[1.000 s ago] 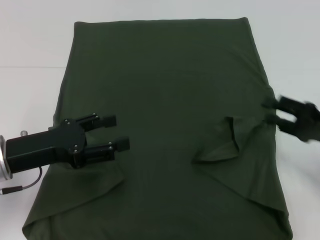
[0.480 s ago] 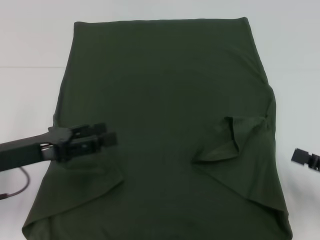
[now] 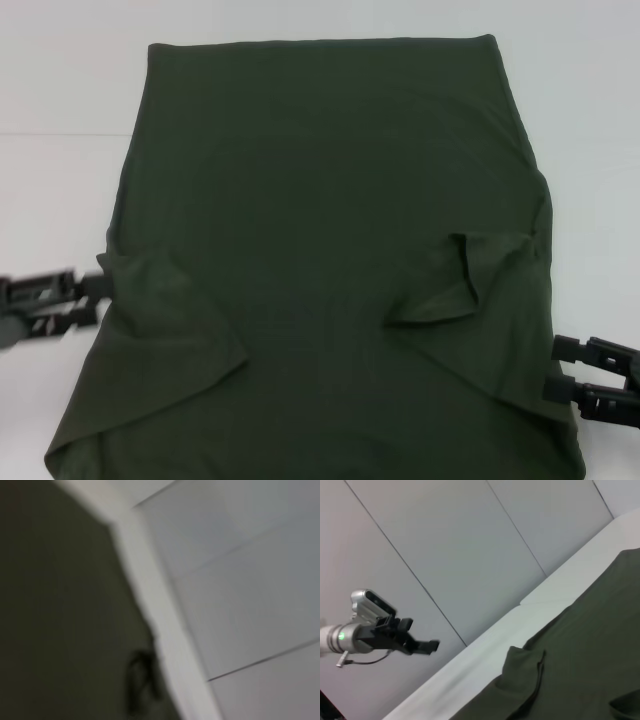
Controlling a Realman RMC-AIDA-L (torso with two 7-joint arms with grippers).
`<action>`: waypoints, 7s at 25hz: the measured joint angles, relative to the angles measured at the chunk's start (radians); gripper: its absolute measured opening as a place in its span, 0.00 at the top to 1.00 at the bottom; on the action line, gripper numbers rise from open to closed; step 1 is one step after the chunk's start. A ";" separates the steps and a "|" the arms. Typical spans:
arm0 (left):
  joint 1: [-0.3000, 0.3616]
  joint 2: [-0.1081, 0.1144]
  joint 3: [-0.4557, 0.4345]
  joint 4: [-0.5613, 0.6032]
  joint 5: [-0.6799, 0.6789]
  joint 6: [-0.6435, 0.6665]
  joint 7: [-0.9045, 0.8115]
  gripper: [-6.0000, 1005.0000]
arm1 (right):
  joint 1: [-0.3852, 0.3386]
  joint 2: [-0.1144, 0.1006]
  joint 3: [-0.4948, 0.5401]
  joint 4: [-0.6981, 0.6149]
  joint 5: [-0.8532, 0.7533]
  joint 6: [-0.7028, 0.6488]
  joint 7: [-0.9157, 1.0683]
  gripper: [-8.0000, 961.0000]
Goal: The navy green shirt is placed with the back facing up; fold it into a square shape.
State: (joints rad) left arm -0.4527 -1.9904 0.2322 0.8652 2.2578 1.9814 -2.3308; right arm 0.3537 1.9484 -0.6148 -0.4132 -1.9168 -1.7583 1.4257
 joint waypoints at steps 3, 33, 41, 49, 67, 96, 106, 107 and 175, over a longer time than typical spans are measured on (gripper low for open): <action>0.003 0.012 -0.017 0.055 0.128 0.016 -0.117 0.16 | 0.010 -0.004 0.000 -0.004 -0.002 0.009 -0.007 0.03; -0.027 -0.021 0.163 0.046 0.483 -0.198 -0.232 0.16 | 0.037 0.005 -0.002 -0.050 -0.041 0.020 -0.022 0.04; -0.024 -0.022 0.164 0.053 0.480 -0.222 -0.212 0.16 | 0.044 0.006 -0.003 -0.050 -0.041 0.020 -0.022 0.04; -0.027 -0.026 0.164 0.046 0.480 -0.220 -0.206 0.16 | 0.050 0.006 -0.005 -0.050 -0.041 0.020 -0.022 0.04; -0.069 -0.055 0.188 0.012 0.474 -0.214 -0.196 0.16 | 0.055 0.006 0.003 -0.050 -0.040 0.021 -0.021 0.04; -0.092 -0.070 0.312 0.019 0.478 -0.227 -0.182 0.55 | 0.066 0.001 0.010 -0.050 -0.034 0.023 -0.012 0.04; -0.091 -0.067 0.317 0.015 0.473 -0.231 -0.168 0.88 | 0.061 -0.012 0.014 -0.089 -0.043 0.031 0.120 0.05; -0.091 -0.067 0.315 0.015 0.471 -0.231 -0.164 0.89 | 0.060 -0.014 0.012 -0.111 -0.050 0.031 0.163 0.05; -0.092 -0.068 0.315 0.015 0.456 -0.232 -0.088 0.95 | 0.448 0.138 -0.436 -0.512 -0.933 0.051 1.197 0.54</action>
State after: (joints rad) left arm -0.5447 -2.0585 0.5476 0.8804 2.7136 1.7494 -2.4187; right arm 0.8019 2.0860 -1.0512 -0.9248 -2.8501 -1.7073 2.6226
